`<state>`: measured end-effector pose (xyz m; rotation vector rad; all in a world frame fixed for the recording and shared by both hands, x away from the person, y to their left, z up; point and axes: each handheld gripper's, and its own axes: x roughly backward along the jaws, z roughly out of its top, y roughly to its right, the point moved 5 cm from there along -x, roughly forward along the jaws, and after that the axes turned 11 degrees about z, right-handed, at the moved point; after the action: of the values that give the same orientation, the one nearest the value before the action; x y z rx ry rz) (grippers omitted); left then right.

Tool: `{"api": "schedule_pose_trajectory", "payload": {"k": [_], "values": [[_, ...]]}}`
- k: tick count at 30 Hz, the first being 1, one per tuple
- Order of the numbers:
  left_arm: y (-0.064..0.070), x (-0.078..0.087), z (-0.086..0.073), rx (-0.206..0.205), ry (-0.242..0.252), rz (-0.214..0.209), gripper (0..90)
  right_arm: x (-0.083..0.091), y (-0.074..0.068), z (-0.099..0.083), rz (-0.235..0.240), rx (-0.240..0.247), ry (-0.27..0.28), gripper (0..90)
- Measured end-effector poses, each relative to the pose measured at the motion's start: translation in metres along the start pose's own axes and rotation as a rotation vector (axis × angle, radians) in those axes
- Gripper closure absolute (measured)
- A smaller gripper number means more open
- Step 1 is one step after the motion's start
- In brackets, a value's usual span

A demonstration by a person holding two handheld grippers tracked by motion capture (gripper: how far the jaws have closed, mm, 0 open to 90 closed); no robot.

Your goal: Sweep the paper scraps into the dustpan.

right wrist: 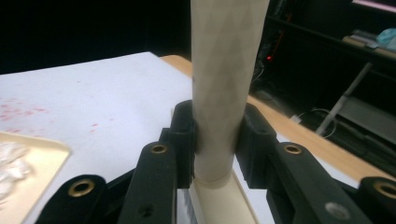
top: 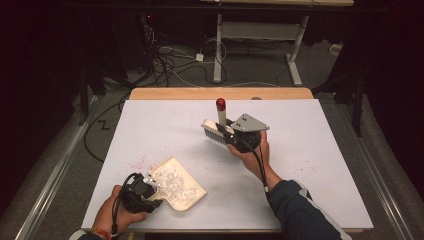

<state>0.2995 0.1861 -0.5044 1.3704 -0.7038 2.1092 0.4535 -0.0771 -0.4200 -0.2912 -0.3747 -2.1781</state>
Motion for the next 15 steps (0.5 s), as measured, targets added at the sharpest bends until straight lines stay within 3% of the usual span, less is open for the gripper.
{"api": "schedule_pose_trajectory", "payload": {"k": [5,8,11,13,15], "values": [[-0.002,-0.002,0.003,0.006,0.005,0.006,63.4,-0.020,0.006,-0.004,0.015,-0.027,-0.014,71.6],[-0.003,-0.002,0.004,0.013,0.009,0.004,63.4,-0.028,0.001,-0.008,0.070,-0.039,-0.024,71.6],[-0.003,-0.002,0.004,0.015,0.010,0.004,63.4,-0.027,-0.011,-0.006,0.110,-0.031,-0.036,71.6],[-0.003,-0.002,0.004,0.016,0.011,0.005,63.4,-0.026,-0.020,-0.006,0.166,-0.041,-0.038,71.5],[-0.003,-0.002,0.004,0.016,0.010,0.008,63.4,-0.023,-0.034,-0.007,0.187,-0.009,-0.066,71.1]]}}
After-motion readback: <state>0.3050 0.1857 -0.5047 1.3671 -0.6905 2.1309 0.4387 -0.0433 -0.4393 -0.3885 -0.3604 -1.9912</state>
